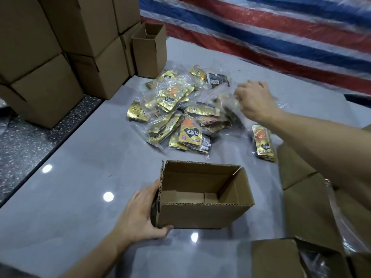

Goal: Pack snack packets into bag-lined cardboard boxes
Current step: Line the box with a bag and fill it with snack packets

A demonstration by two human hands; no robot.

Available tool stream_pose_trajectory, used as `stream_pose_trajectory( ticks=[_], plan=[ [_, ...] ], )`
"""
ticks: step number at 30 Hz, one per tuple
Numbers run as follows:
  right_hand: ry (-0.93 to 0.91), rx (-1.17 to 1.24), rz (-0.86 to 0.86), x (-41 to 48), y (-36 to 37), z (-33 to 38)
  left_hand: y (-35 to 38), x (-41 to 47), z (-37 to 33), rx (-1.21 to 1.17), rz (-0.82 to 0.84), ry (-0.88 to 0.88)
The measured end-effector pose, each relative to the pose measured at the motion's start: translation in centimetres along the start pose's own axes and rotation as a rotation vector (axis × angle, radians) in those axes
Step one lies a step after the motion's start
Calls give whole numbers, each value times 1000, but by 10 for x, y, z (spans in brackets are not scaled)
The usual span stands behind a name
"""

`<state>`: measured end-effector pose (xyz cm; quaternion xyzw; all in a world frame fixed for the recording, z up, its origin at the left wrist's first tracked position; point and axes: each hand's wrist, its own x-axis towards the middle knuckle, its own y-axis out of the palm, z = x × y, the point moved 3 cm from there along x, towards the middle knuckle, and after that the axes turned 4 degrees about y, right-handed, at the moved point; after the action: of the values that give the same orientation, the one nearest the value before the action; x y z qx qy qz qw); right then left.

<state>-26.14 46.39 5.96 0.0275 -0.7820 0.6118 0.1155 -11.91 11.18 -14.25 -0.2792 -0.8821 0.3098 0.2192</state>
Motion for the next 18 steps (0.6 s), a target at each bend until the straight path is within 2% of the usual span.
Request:
stream_pose_trajectory(
  ticks=[2,4,10,14,18],
  plan=[
    [78,141,11,-10,-20,-14,-3,0,-5,9,1,-11],
    [69,266,15,-19,-40,-23,-5,0,-8,14,3,-25],
    [-148,311,-60,-40,-98,-29,-6,-1,-11,32,9,-47],
    [-355,356,-165,-61,-140,-8,-5,-1,-13,49,4,-37],
    [-482,440,-224,-78,-181,15,-4,-1,-13,60,-4,-46]
  ],
)
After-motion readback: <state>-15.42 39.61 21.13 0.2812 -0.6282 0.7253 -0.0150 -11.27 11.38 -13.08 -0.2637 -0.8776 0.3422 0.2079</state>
